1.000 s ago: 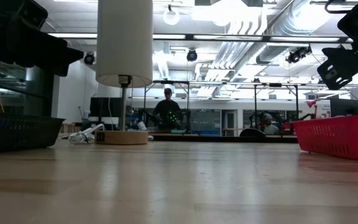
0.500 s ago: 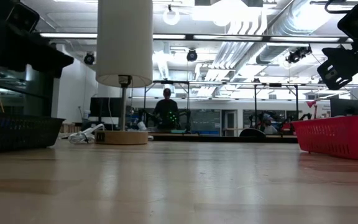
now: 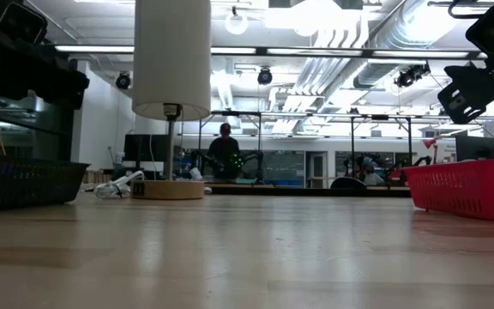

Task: Pick & Place Office items
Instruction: Return to Home Position

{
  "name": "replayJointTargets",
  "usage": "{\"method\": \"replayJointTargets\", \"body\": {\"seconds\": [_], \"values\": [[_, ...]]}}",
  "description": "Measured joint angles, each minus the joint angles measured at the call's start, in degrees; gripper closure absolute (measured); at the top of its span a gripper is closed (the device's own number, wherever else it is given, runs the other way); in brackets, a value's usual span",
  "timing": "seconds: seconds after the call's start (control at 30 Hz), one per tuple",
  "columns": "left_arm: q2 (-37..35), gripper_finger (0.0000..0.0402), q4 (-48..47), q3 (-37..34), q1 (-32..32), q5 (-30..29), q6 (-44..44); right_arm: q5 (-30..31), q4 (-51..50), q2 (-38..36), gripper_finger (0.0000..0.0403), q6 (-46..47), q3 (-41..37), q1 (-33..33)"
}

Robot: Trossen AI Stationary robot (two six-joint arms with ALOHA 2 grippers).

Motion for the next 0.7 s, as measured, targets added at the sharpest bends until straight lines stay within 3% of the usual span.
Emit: {"method": "replayJointTargets", "body": {"seconds": [0.7], "values": [[0.0, 0.0208, 0.0, 0.0, 0.0, -0.2, 2.8, 0.0, 0.0, 0.0, 0.0199, 0.0, 0.0, 0.0]]}}
